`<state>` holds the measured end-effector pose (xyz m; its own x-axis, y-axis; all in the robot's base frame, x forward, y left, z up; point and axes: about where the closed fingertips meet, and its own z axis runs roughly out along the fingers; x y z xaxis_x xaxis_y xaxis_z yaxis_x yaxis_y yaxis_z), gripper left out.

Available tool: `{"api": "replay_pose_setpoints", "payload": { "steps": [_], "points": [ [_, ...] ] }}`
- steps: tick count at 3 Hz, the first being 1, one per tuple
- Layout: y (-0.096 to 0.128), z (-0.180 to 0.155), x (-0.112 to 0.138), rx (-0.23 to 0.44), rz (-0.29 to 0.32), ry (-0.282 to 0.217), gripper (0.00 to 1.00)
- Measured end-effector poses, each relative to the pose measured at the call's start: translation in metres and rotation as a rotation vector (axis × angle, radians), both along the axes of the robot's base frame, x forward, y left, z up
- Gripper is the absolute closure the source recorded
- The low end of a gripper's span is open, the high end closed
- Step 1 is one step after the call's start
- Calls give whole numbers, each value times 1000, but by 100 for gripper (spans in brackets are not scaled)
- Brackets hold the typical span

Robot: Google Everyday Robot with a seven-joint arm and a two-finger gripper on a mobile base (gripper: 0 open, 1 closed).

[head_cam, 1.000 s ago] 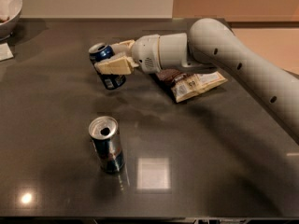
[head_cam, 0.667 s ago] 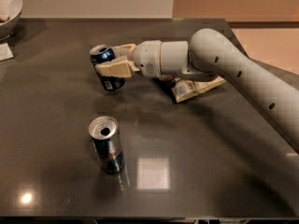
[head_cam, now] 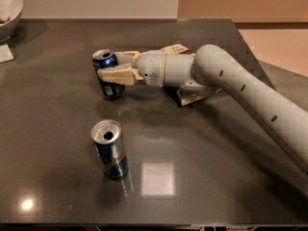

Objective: Place pepsi can upright

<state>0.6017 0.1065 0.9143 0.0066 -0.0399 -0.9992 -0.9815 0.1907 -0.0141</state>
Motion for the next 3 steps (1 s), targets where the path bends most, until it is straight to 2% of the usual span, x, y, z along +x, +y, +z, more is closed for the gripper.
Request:
{"api": "replay_pose_setpoints", "payload": {
  "steps": [1,3],
  "points": [
    [2,-5,1,28,6,5,61],
    [2,-12,2,42,7,15,15]
  ]
}}
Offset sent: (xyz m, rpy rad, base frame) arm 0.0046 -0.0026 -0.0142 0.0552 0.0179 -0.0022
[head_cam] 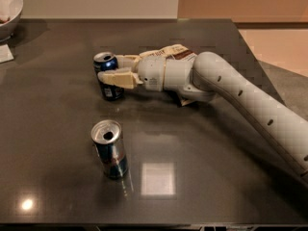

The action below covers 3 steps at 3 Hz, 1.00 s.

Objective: Place pepsi can upright

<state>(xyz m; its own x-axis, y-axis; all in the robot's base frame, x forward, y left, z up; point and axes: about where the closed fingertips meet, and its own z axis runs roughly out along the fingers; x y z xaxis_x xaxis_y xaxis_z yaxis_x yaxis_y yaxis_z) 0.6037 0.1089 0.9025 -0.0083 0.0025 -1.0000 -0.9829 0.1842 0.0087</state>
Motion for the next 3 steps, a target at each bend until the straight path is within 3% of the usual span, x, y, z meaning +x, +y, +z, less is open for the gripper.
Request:
{"api": "replay_pose_setpoints", "payload": {
  "steps": [1,3],
  "points": [
    [0,-2,0,-7,-2,1,0],
    [-6,-3,-3,-46,-14,-1,0]
  ]
}}
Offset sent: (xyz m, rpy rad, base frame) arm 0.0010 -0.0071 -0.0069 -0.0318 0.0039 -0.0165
